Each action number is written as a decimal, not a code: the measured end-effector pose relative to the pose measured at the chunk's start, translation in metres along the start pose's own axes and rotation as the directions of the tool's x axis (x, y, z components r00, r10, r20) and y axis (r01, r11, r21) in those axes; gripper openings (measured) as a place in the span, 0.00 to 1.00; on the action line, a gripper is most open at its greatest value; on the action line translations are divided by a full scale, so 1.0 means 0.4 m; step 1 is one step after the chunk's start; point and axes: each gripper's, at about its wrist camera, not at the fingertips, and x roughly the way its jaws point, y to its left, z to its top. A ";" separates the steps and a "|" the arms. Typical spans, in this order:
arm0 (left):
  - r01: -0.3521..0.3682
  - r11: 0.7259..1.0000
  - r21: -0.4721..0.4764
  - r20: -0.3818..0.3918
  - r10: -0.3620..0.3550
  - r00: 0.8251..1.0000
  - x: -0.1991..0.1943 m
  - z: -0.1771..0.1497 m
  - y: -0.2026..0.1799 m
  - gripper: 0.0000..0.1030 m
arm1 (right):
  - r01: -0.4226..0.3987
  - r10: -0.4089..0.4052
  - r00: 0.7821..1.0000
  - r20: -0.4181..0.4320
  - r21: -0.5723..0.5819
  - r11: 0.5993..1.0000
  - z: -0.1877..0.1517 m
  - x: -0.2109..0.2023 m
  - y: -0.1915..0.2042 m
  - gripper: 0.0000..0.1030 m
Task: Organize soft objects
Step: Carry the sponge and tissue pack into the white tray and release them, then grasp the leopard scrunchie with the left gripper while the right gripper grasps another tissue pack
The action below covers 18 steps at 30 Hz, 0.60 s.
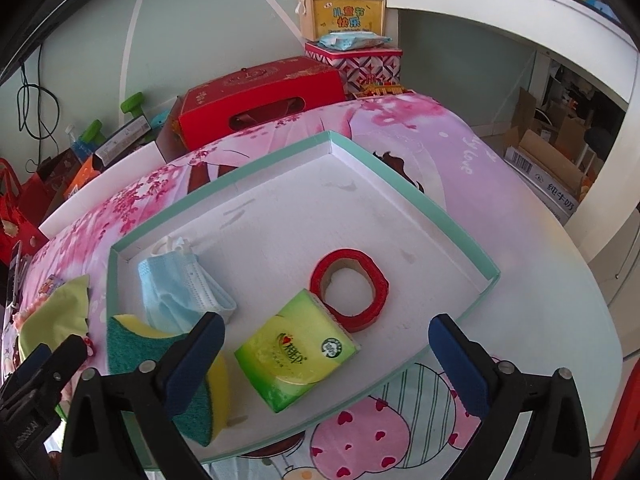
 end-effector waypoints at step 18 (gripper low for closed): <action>-0.349 0.913 -0.212 0.021 0.361 0.932 -0.176 0.023 0.350 0.98 | -0.156 0.171 0.983 0.073 -0.178 0.972 -0.023 -0.086 0.223 1.00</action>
